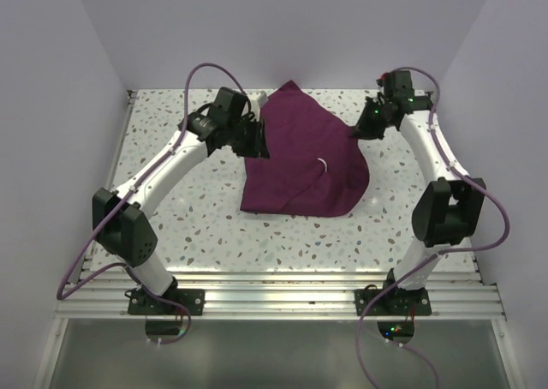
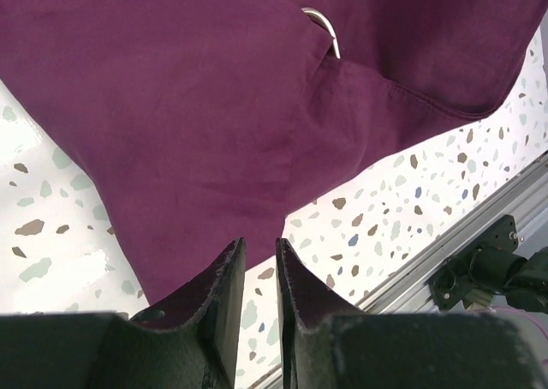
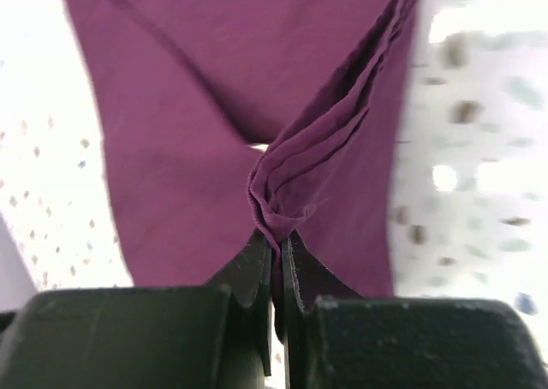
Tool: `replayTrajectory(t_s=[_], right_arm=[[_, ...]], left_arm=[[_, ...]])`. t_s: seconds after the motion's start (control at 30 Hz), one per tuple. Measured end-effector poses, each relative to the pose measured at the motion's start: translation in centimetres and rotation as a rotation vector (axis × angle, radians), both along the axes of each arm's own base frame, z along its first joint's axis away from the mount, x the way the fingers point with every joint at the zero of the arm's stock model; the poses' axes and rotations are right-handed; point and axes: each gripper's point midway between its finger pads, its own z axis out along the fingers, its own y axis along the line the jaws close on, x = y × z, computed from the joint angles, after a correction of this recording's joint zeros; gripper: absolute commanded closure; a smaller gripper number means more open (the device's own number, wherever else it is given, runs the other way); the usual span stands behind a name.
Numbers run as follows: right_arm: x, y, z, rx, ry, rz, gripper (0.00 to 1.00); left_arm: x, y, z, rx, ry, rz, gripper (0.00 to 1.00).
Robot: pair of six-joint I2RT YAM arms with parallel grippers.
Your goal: Prepare the surgical pack
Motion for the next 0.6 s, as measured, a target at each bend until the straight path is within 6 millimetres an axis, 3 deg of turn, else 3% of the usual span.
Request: replayTrajectory(t_s=[0.2,0.33,0.47,0.6], right_arm=[[0.4,10.0,1.7,0.040,-0.034,0.172,1.00],[0.9,15.5,2.0,0.068,-0.044,0.249,1.00],[1.7,19.6,1.4,0.086,-0.043,0.295,1.00],[2.2,22.1,0.0,0.090,-0.022,0.320,1.00]], left_arm=[[0.3,1.2,-0.5,0.034,0.013,0.045,0.78],[0.9,2.8,-0.6,0.061,0.015,0.097,0.78],[1.0,4.0,-0.1,0.070,0.006,0.144,0.78],[0.5,4.9,0.2,0.079,-0.002,0.173,0.78]])
